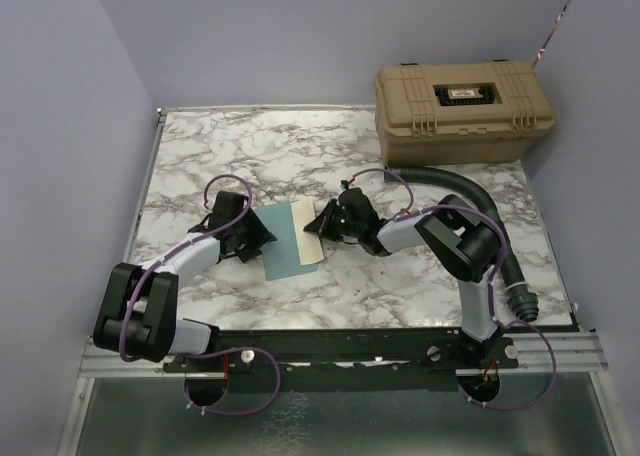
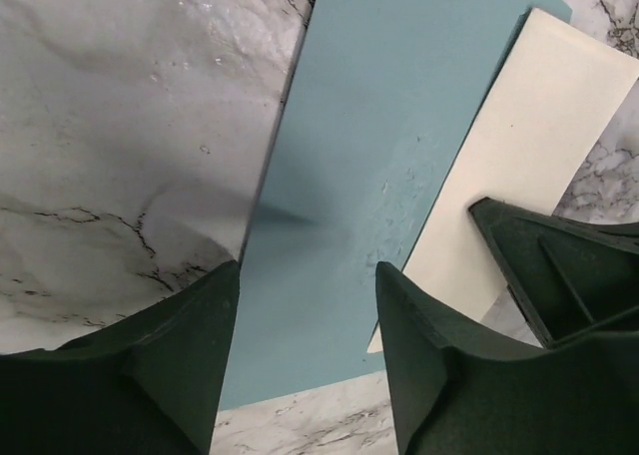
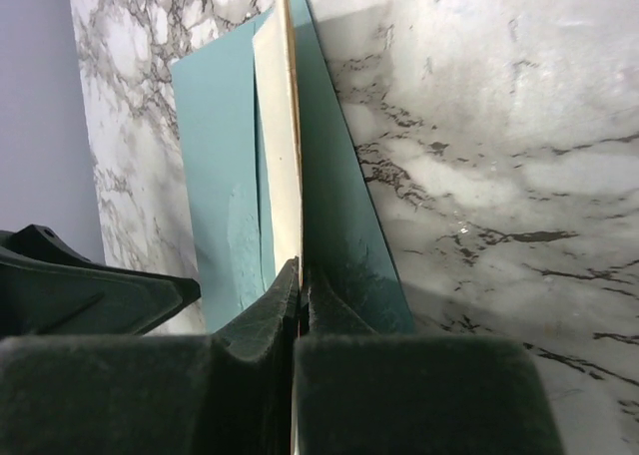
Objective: Place the letter into the envelope and seal it
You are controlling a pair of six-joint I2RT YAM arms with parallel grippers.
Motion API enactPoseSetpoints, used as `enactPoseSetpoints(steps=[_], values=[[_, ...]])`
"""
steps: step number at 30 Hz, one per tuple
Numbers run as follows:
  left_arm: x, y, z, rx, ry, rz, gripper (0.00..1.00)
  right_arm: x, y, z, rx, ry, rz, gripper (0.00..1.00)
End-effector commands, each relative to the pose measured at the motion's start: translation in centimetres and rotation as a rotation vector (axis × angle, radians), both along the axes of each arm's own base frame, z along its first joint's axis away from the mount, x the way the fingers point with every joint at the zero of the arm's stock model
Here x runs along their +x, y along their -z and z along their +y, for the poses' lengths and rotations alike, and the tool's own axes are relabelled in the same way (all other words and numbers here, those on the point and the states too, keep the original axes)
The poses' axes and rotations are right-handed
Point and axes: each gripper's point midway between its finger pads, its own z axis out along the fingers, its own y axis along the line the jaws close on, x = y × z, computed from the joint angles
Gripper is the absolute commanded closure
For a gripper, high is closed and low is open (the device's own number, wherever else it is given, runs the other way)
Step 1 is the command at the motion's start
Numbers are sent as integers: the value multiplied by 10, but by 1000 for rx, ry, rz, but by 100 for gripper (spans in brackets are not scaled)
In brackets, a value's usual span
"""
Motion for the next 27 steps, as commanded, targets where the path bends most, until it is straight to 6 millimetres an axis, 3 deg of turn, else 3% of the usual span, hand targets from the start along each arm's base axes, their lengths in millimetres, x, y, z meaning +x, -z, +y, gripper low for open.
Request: enactPoseSetpoints(steps=[1, 9, 19, 27], values=[[-57, 41, -4, -37, 33, 250, 45, -10, 41, -16, -105, 41, 36, 100], [-55, 38, -6, -48, 32, 245, 53, -7, 25, -20, -101, 70, -29, 100], [-57, 35, -7, -65, 14, 254, 54, 3, 1, -47, -91, 199, -150, 100], [-58, 26, -19, -143, 11, 268, 51, 7, -17, -44, -36, 175, -273, 99]])
